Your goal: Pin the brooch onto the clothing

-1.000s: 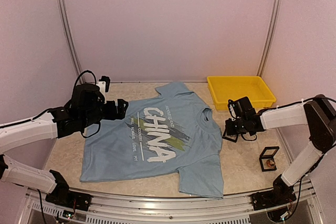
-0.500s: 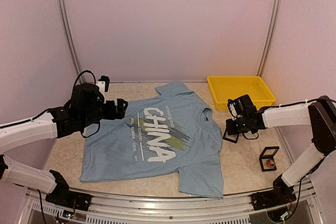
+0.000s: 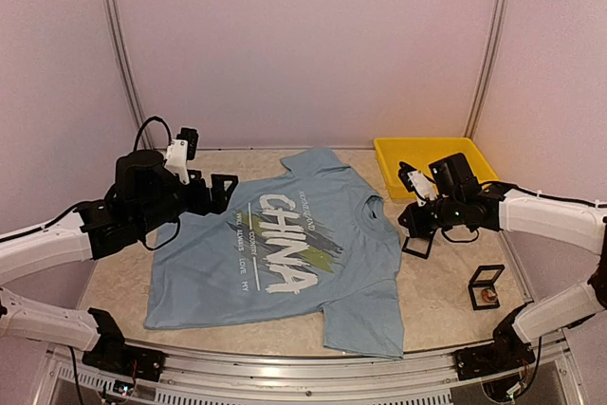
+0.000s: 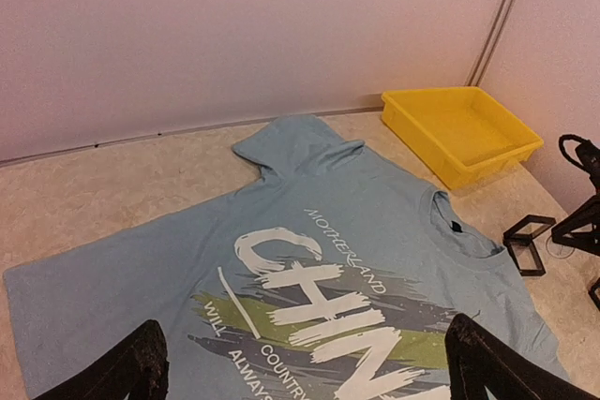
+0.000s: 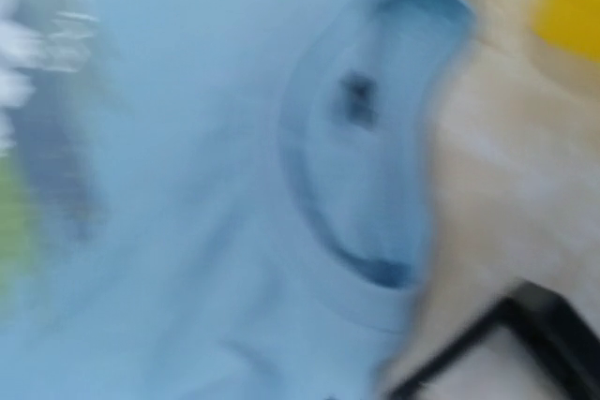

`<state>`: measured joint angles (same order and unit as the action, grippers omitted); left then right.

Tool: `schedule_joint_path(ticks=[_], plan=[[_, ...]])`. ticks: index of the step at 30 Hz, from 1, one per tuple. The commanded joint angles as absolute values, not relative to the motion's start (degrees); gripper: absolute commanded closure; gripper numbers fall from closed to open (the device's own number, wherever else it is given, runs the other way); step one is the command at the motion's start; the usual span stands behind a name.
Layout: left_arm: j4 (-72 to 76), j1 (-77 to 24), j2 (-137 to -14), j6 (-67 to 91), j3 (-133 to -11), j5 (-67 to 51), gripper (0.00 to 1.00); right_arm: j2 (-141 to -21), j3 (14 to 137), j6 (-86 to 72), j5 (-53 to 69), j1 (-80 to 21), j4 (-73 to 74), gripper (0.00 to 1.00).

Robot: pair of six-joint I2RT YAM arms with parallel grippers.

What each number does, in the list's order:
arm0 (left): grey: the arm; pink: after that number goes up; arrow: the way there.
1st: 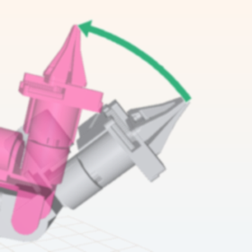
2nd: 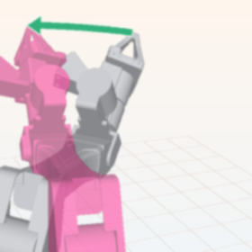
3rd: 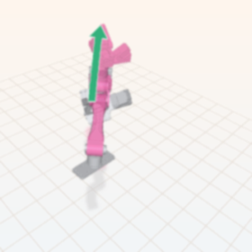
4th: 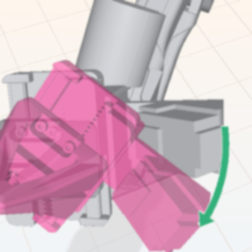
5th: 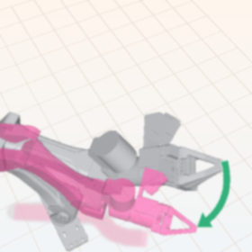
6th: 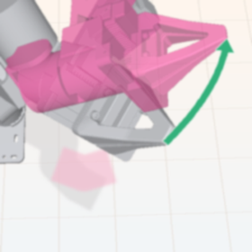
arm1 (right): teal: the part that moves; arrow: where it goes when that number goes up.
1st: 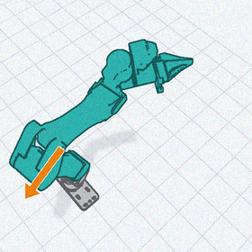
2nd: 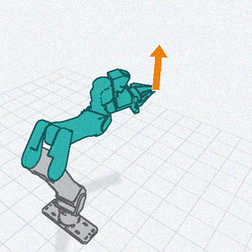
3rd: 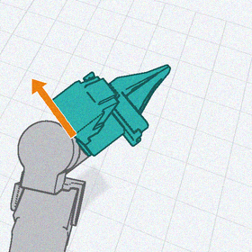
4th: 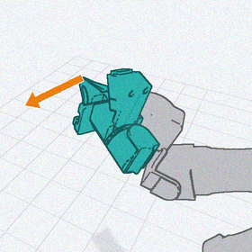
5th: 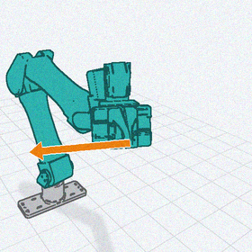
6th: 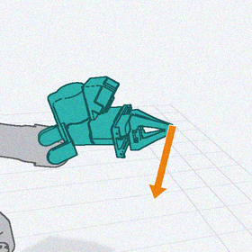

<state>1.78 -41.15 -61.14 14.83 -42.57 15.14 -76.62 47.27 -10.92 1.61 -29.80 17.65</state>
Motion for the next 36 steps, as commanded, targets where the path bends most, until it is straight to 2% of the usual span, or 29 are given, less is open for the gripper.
schedule_joint_path(ticks=[1, 10, 19, 23, 26, 33, 36], plan=[[4.4, -44.3, -59.3, 9.9, -44.3, 10.6, 0.03, -69.4, 47.9, -6.8, 12.0, -31.9, 16.7, 1.0], [7.4, -54.9, -58.5, 4.7, -47.2, 3.8, 0.06, -60.6, 49.0, -3.0, 27.7, -34.7, 12.1, 1.0], [0.3, -65.6, -67.0, -7.6, -57.0, -9.1, 0.08, -62.0, 53.9, 1.8, 45.7, -39.8, 9.0, 1.0], [1.0, -66.3, -68.4, -9.5, -57.3, -12.6, 0.13, -62.3, 54.5, -2.6, 47.4, -42.6, 3.1, 1.0], [3.9, -66.3, -68.5, -9.9, -56.9, -13.7, 0.21, -63.1, 53.6, -6.6, 49.6, -44.7, -5.4, 1.0], [3.6, -66.4, -69.8, -8.4, -58.6, -13.3, 0.46, -67.8, 58.3, -4.8, 46.0, -50.0, -3.2, 1.0], [2.8, -66.4, -69.8, -7.6, -58.8, -12.0, 0.63, -68.4, 59.6, -3.8, 44.2, -51.9, -1.6, 1.0]])
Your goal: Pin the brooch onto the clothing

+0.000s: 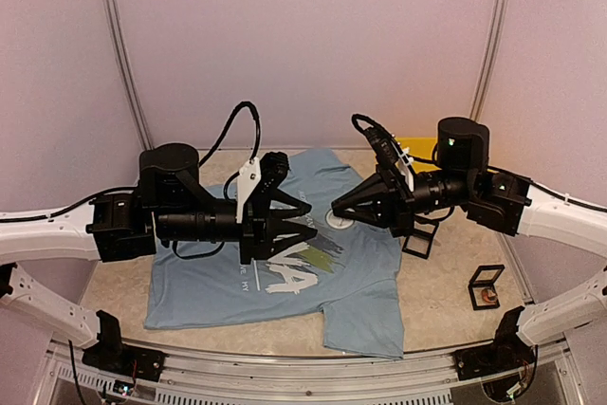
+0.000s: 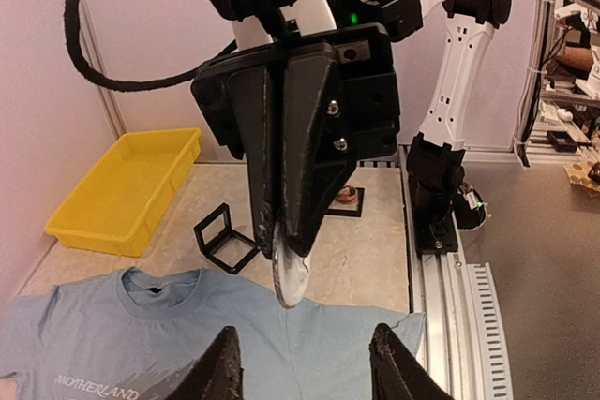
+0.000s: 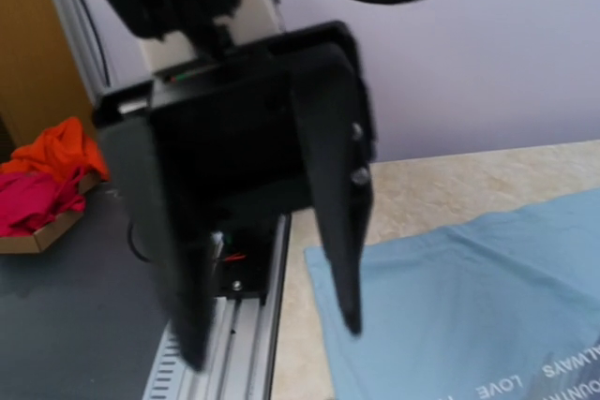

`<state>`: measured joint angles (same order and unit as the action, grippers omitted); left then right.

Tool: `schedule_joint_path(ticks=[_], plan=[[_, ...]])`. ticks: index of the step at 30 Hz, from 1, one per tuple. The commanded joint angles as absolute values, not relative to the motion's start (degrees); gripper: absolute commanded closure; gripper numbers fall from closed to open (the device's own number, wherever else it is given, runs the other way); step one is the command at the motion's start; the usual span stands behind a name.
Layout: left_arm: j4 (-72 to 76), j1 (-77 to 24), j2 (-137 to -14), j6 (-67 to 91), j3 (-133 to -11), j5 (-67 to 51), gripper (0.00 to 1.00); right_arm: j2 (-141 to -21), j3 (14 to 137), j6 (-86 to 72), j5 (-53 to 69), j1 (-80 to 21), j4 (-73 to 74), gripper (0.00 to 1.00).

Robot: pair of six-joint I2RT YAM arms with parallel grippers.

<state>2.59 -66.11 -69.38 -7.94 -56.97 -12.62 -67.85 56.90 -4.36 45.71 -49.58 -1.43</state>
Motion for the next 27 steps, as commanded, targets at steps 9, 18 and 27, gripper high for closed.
schedule_joint_path(ticks=[9, 18, 27], plan=[[2.5, -66.4, -69.5, -5.8, -58.7, -13.1, 0.76, -68.9, 59.8, -3.5, 41.1, -55.5, -2.0, 1.0], [3.3, -66.4, -69.8, -3.9, -58.8, -14.7, 0.82, -69.0, 60.7, -2.9, 39.7, -57.0, -1.4, 1.0], [2.8, -66.4, -72.4, -2.7, -60.5, -15.6, 1.0, -69.0, 60.7, -2.6, 39.5, -57.4, -1.3, 1.0]])
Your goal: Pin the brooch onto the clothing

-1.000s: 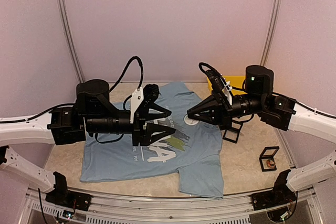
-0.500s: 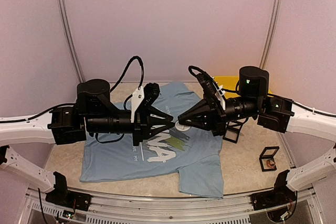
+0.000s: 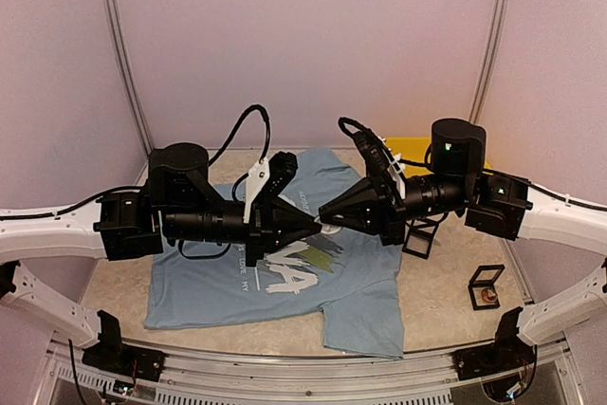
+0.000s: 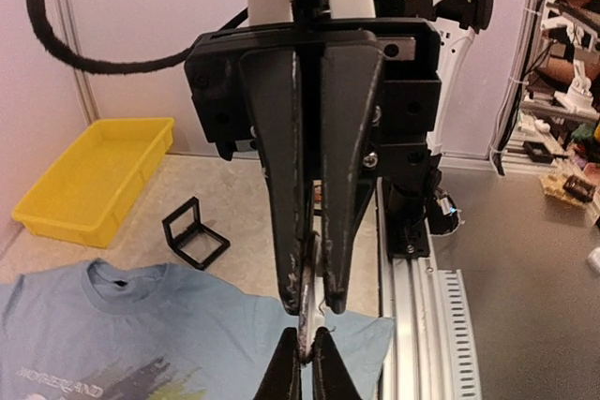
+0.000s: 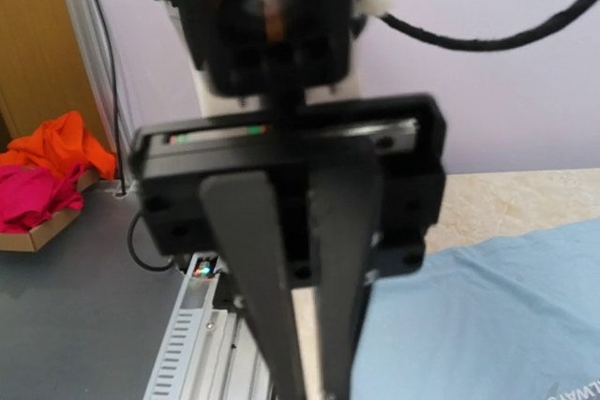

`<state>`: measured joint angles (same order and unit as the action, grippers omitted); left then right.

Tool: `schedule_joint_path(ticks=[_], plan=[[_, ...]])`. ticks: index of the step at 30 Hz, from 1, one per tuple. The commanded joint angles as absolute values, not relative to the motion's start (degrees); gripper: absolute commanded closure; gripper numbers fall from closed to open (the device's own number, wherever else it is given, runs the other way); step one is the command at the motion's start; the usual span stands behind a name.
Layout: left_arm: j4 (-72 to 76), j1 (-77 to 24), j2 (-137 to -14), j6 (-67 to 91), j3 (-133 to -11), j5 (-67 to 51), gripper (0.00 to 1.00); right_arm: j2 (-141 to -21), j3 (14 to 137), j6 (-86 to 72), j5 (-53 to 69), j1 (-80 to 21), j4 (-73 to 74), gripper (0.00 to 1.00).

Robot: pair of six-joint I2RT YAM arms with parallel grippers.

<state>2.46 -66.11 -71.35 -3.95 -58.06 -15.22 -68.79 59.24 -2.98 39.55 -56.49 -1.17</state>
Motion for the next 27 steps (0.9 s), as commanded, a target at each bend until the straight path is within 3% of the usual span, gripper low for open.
schedule_joint_path(ticks=[1, 6, 7, 9, 10, 17, 27], plan=[[3.1, -66.5, -72.6, -2.3, -60.6, -15.8, 1.0, -68.9, 60.7, -2.6, 39.5, -57.4, -1.2, 1.0], [6.4, -66.6, -71.5, -0.4, -58.7, -14.9, 1.0, -68.4, 60.4, -3.0, 38.3, -57.6, -1.1, 1.0], [7.5, -66.6, -71.2, 0.8, -57.9, -14.3, 1.0, -68.1, 60.3, -3.5, 37.3, -57.6, -1.1, 0.86], [10.5, -66.6, -70.3, 2.8, -55.3, -13.6, 1.0, -66.7, 59.9, -3.8, 34.5, -57.5, -1.3, 0.22], [12.3, -66.6, -70.0, 3.9, -54.0, -13.5, 1.0, -65.6, 59.2, -4.0, 32.9, -57.4, -1.9, 0.04], [22.4, -66.8, -66.4, 8.7, -46.5, -9.5, 1.0, -57.6, 52.3, -5.9, 27.1, -56.1, -7.3, 0.01], [18.6, -67.6, -61.3, 12.8, -44.5, 5.7, 1.0, -55.4, 50.5, -10.6, 16.9, -54.9, -2.3, 0.0]])
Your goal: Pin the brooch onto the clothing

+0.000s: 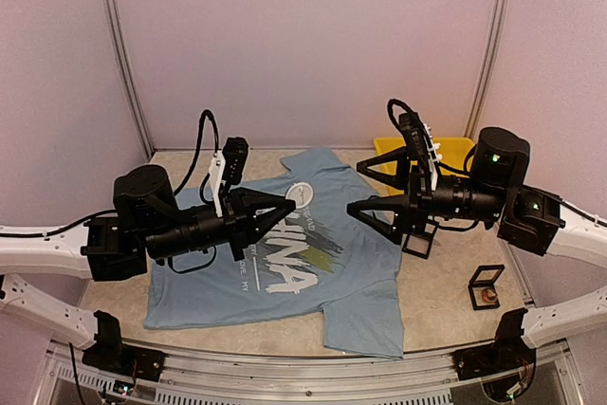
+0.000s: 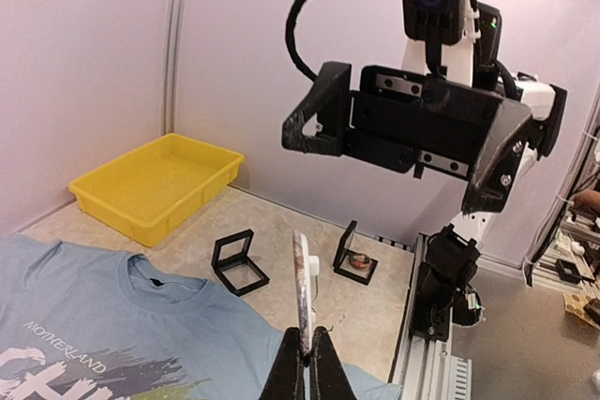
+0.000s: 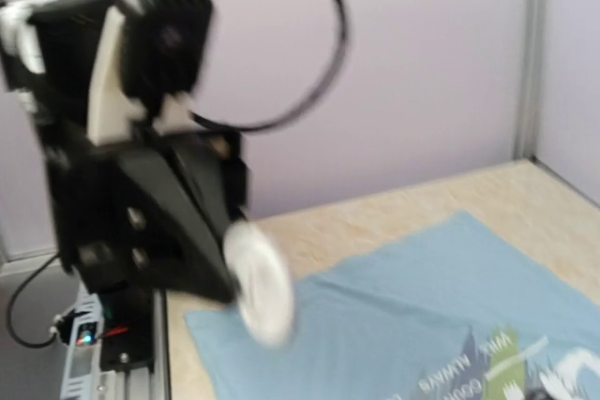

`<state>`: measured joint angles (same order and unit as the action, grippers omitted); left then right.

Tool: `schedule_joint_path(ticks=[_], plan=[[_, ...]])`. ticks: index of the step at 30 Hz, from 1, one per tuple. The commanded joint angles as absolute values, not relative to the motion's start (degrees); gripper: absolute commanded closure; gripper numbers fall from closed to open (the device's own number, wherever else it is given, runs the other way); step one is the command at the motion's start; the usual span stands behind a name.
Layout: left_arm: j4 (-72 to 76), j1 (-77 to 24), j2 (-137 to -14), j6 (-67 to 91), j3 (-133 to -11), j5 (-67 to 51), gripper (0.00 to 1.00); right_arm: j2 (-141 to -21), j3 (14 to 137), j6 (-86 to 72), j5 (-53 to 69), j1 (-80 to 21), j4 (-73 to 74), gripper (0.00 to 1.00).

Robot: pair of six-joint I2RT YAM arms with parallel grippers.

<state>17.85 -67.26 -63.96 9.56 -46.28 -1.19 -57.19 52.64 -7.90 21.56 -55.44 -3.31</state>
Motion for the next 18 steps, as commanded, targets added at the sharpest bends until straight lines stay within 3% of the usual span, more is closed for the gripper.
schedule_joint_path(ticks=[1, 14, 18], plan=[[18.6, -67.5, -60.8, 13.5, -44.1, 5.7, 1.0, -54.7, 49.5, -11.2, 16.2, -54.9, -2.9, 0.0], [18.7, -69.1, -56.7, 14.6, -41.4, 6.8, 1.0, -56.0, 45.4, -11.7, 16.6, -54.8, -10.3, 0.01], [20.6, -70.5, -57.5, 12.8, -41.5, 7.1, 1.0, -60.4, 48.6, -8.9, 19.8, -54.9, -9.4, 0.1]])
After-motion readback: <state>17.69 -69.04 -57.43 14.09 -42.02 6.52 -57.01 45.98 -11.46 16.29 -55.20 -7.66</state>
